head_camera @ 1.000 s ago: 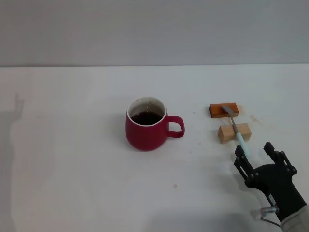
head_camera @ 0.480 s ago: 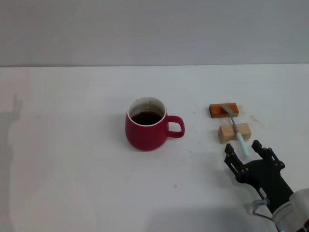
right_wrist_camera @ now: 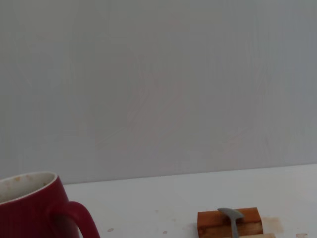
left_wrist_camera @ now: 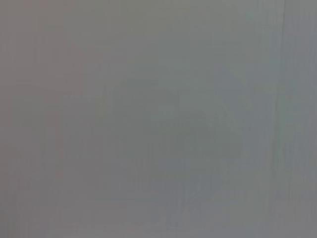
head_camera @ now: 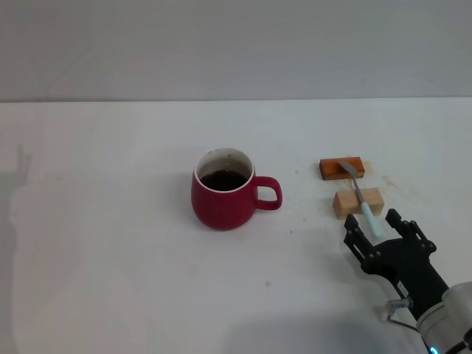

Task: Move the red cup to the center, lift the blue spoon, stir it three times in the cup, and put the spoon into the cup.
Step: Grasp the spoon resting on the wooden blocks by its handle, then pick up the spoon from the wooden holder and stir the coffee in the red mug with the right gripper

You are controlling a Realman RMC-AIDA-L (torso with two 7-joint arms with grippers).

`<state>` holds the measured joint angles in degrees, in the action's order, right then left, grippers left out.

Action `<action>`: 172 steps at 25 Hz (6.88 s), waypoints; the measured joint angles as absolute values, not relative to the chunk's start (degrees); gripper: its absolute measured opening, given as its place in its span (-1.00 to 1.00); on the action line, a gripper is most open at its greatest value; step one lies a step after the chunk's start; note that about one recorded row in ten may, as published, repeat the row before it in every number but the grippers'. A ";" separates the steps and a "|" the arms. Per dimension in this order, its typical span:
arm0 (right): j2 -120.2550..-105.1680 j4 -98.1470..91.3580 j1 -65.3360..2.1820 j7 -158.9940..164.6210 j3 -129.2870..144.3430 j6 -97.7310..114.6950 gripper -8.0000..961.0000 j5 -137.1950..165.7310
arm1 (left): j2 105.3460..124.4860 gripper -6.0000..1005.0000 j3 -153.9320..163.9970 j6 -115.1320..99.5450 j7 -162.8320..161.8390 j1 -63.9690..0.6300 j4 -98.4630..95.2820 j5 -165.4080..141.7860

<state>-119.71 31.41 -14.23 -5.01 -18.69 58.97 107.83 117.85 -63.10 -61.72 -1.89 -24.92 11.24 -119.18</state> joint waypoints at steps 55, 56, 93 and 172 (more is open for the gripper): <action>-119.70 29.97 -17.23 -4.66 -18.32 56.65 -0.34 105.38 | 118.08 0.72 -63.11 -64.56 -2.28 -21.88 11.96 -119.18; -119.70 29.97 -17.21 -4.66 -18.28 56.57 -0.34 105.38 | 118.06 0.72 -63.10 -64.59 -2.29 -21.88 11.95 -119.18; -119.70 29.40 -16.85 -4.65 -18.81 56.01 -0.56 104.93 | 117.94 0.72 -63.11 -64.60 -2.28 -21.89 11.94 -118.94; -115.21 69.29 -1.41 -43.92 -45.30 44.76 -0.70 115.15 | 118.21 0.72 -63.10 -58.97 -2.13 -25.14 11.32 -118.74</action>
